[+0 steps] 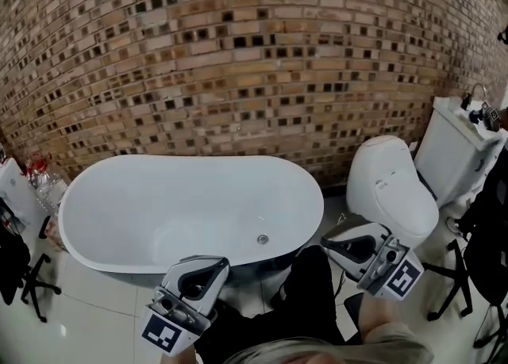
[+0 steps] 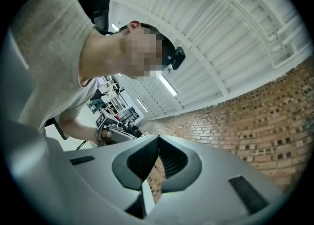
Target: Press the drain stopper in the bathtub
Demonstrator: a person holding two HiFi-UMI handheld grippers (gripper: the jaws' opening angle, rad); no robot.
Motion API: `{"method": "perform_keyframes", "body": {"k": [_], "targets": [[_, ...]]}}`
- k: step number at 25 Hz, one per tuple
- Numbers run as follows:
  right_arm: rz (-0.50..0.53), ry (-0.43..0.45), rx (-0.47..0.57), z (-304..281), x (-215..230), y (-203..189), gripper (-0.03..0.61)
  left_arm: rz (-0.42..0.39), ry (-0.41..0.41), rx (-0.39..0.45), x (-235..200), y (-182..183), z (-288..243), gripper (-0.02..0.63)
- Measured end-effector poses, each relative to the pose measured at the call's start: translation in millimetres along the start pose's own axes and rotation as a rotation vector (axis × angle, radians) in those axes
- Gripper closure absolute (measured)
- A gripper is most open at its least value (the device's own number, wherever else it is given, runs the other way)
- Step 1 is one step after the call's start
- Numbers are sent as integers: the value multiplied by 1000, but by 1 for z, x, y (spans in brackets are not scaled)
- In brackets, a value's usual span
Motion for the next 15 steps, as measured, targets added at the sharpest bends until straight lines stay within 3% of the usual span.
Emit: {"method": "perform_keyframes", "body": {"k": [6,15], "targets": [[43,59,0,-1,-23,11,578,-9,-32,-19,11,0,1,614],[32,58,-131,7,-42,15,578,50,-43,12,23,9,8,614]]}}
Point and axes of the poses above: the fingertips, and each gripper's own axes: z backward along the fingers, x to its right, y out of its top, the point moved 7 cm from there along z, backward along the fingers, and after that the axes turned 13 degrees about -y, right-handed, at the moved point
